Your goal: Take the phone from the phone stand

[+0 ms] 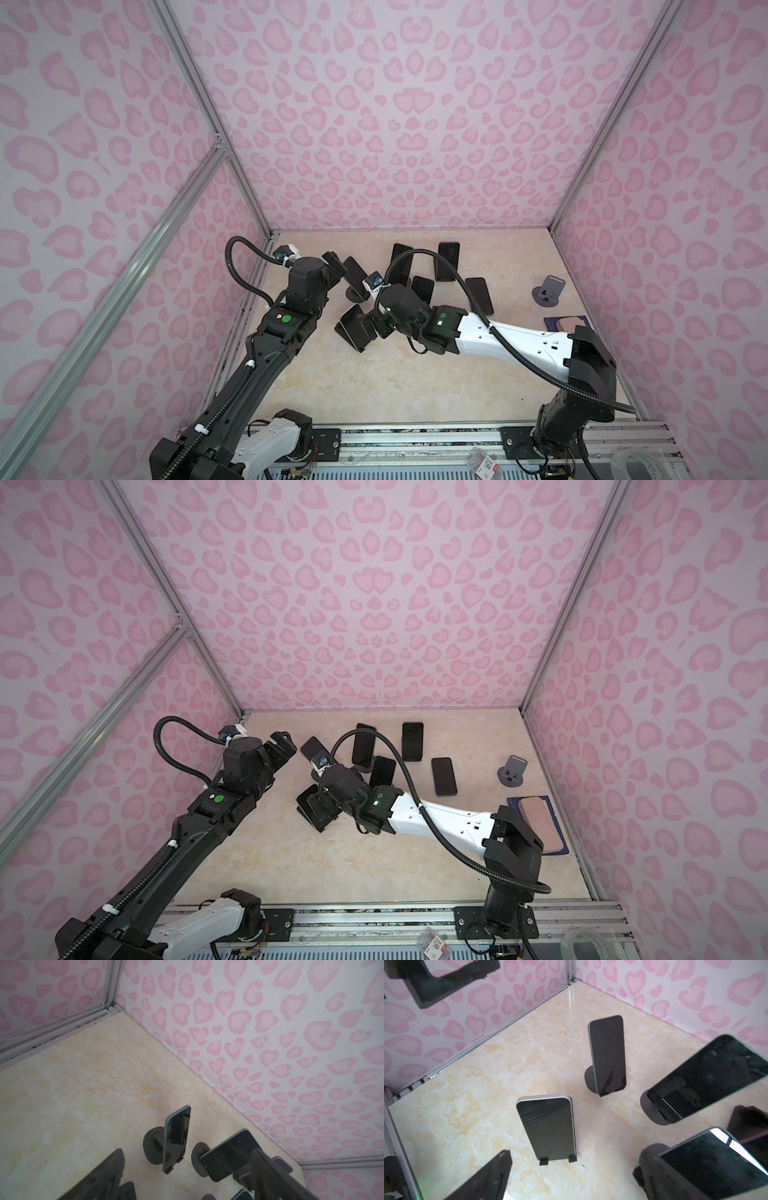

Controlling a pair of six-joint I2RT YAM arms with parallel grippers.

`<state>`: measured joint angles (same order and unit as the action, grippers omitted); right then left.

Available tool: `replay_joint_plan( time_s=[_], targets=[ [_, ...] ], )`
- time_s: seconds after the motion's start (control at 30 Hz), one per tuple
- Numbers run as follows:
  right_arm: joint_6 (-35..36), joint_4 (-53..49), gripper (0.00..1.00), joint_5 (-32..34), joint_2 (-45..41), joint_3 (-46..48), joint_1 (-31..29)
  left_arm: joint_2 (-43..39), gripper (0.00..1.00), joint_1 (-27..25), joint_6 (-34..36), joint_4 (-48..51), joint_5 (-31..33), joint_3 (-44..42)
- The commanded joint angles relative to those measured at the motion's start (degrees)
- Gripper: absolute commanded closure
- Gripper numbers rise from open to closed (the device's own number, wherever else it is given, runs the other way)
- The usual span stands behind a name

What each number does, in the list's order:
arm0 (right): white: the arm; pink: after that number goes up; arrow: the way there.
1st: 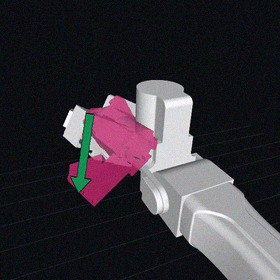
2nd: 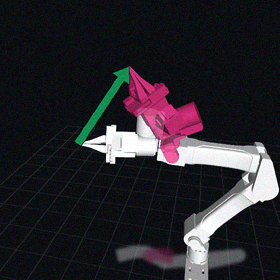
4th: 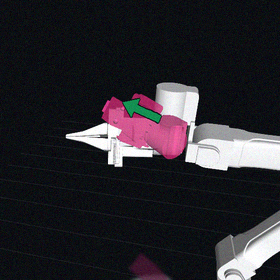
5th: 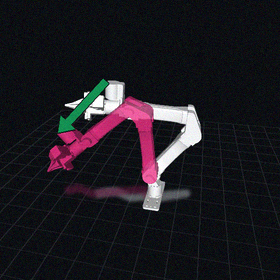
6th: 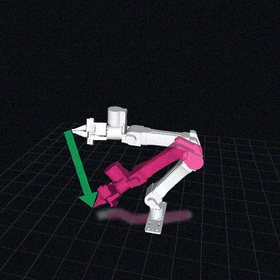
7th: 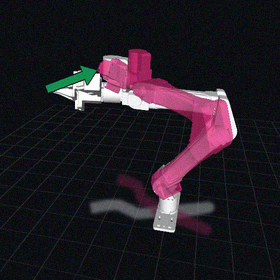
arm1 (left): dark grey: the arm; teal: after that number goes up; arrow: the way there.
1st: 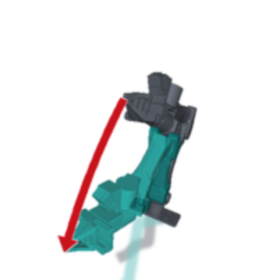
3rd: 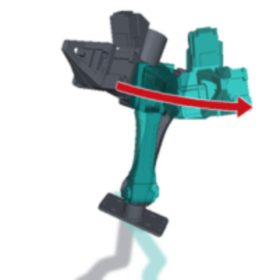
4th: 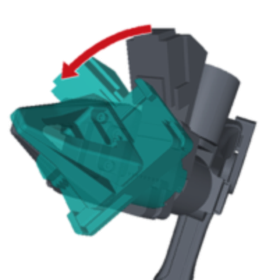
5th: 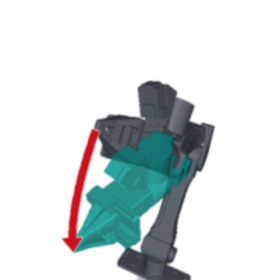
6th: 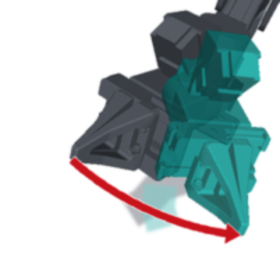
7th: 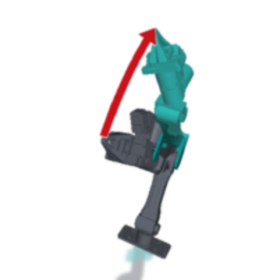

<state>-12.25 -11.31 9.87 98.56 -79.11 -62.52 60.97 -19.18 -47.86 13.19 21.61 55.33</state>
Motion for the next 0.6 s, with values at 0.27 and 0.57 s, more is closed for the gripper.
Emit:
replay_joint_plan(
  time_s=[0.27, 0.57],
  targets=[
    [1.5, 2.3, 0.01, -3.5, 6.7, -5.5, -0.1, 0.9, 0.03, 0.1, 0.2, -1.2, 1.6, -0.2],
    [1.2, 4.8, 0.01, -7.1, 9.2, -5.5, 0.0, 2.6, 0.03, 0.1, 1.0, -0.5, 3.2, 1.5]
  ],
)
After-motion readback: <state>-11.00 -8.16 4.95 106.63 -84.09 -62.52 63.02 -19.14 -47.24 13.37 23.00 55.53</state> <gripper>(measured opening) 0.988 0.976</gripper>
